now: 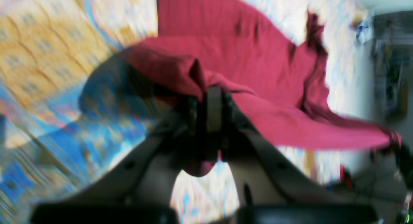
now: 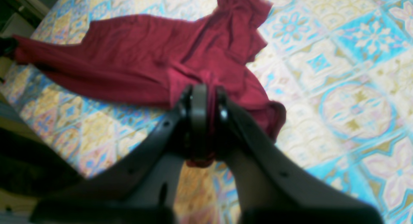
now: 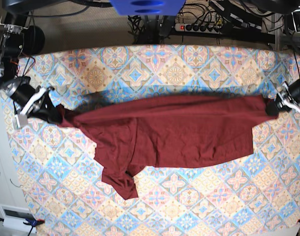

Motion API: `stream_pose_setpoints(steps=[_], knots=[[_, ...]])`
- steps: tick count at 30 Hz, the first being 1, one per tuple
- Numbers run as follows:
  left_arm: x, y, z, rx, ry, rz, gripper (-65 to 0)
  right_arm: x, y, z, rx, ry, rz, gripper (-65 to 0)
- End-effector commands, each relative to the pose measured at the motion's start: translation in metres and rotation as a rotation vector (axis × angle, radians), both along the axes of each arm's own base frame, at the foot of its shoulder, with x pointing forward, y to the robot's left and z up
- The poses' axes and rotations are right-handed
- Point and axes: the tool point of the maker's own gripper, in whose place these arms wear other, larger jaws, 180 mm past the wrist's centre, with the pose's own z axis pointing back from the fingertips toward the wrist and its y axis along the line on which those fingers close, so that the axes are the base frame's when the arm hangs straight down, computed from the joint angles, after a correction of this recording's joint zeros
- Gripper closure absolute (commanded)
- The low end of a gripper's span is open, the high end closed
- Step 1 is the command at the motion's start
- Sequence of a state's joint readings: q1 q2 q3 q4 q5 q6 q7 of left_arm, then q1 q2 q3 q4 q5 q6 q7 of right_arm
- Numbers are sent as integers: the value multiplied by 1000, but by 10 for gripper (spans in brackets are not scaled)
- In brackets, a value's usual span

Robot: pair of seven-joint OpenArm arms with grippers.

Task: Layout the t-shirt on the table in an organized manner, then fold the t-shirt properly
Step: 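Lay the stretched shirt down flat, holding its ends with both grippers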

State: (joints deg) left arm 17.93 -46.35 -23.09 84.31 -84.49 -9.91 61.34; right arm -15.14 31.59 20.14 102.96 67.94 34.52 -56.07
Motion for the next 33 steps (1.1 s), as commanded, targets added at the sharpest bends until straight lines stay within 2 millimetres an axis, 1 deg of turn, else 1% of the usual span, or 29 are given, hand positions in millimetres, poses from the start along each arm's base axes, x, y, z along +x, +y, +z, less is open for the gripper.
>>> stream_pose_setpoints(steps=[1, 3, 5, 9, 11, 13, 16, 19, 22, 26, 28, 30, 33], knots=[[3, 9, 11, 30, -23, 5, 0, -2, 1, 10, 13, -31, 6, -3], [-7, 9, 3, 32, 9, 4, 0, -15, 3, -5, 17, 23, 9, -3], [-20, 7, -7, 29, 57, -10, 0, -33, 2, -22, 17, 88, 8, -3], [-40, 5, -17, 58, 170, -86, 0, -64, 2, -47, 17, 195, 6, -3], [-47, 6, -22, 87, 207, -111, 0, -75, 2, -54, 17, 231, 6, -4], [-49, 7, -20, 144, 224, -149, 0, -85, 2, -61, 18, 263, 6, -5], [-65, 3, -24, 220, 268, -210, 0, -100, 2, -70, 16, 309, 6, -6], [-69, -1, -19, 317, 272, -282, 0, -110, 2, -76, 17, 344, 3, -6], [-76, -1, -20, 398, 289, -327, 0, -125, 1, -84, 5, 397, 9, -7], [-79, 12, -24, 475, 317, -328, 0, -138, -2, -94, -32, 473, 36, -7], [-88, 18, -30, 508, 351, -334, 0, -143, -5, -99, -63, 500, 43, -7], [-92, 23, -33, 538, 368, -337, 0, -147, -12, -106, -115, 524, 42, -9], [-94, 31, -34, 588, 384, -339, 0, -153, -22, -115, -199, 551, 42, -43]])
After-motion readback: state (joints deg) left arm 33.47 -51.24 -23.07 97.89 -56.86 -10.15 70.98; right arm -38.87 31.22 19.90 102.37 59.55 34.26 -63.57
